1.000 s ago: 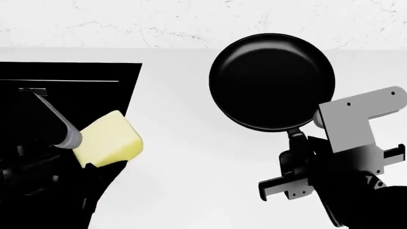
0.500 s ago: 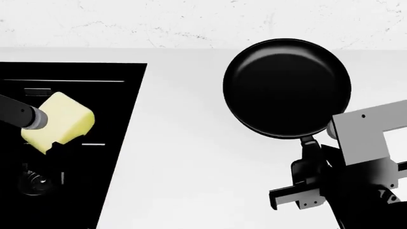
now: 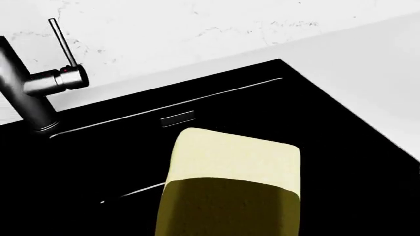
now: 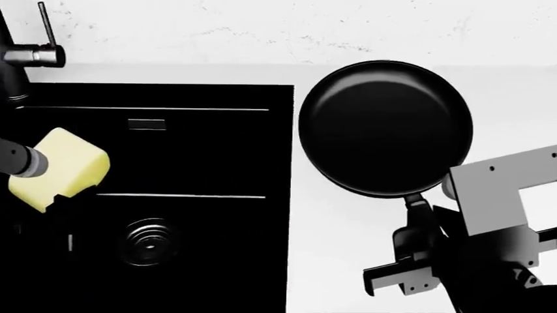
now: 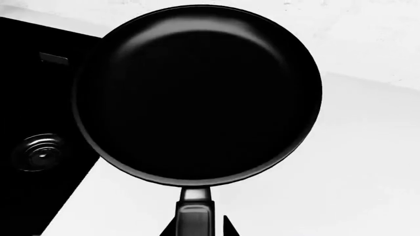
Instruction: Pick the pan and sponge and place them into the sink. Then turn on the water.
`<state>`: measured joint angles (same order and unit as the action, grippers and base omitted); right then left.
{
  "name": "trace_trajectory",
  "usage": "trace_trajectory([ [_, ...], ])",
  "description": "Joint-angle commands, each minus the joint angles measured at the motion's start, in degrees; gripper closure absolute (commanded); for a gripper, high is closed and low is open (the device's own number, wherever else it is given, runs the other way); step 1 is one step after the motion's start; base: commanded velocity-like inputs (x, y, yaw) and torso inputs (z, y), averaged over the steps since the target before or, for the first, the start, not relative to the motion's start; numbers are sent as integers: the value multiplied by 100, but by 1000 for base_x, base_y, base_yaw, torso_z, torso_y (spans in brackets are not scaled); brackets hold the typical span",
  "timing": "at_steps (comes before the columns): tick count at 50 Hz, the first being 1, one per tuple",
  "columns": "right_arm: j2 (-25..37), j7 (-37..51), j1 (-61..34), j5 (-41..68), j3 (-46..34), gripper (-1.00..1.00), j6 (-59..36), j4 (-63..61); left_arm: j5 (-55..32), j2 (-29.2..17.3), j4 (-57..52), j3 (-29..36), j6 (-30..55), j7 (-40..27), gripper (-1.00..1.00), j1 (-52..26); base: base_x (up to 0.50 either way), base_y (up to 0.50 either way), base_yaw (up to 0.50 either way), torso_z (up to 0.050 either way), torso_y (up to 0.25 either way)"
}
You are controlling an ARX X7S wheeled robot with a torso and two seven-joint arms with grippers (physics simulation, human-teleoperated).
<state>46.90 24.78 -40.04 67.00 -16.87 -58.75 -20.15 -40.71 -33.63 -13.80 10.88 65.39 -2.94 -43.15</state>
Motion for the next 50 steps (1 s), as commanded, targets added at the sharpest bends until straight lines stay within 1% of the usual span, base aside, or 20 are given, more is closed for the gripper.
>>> trace_trajectory([
  [1,1,-51,-183,-240,117,100,-25,-62,-81,-9,-11,-55,26,-98,100,-8,-66,500,0,0,0],
  [9,-15,-62,-143,-261,94,100,11,-34,-79,-49,22,-74,-53,-65,100,58,-68,500,0,1,1],
  [11,-28,-74,-121,-276,84,100,35,-23,-33,54,70,-10,-82,-122,100,51,-70,500,0,0,0],
  [18,-19,-79,-99,-279,81,100,54,-11,-3,95,118,40,-124,-142,100,78,-66,500,0,0,3],
  [22,-17,-85,-4,-310,76,100,118,-34,-48,15,71,-45,-165,-108,100,171,-65,500,0,0,0],
  [38,23,-48,87,-301,133,100,200,-76,-57,59,56,-44,-122,-220,100,92,-1,500,0,1,2],
  [41,23,-46,96,-310,122,100,205,-80,-79,-12,54,-78,-140,-169,100,106,0,500,0,3,3],
  [50,29,-55,60,-316,82,100,179,-76,-78,-9,73,-87,-181,-185,100,126,0,500,0,0,1],
])
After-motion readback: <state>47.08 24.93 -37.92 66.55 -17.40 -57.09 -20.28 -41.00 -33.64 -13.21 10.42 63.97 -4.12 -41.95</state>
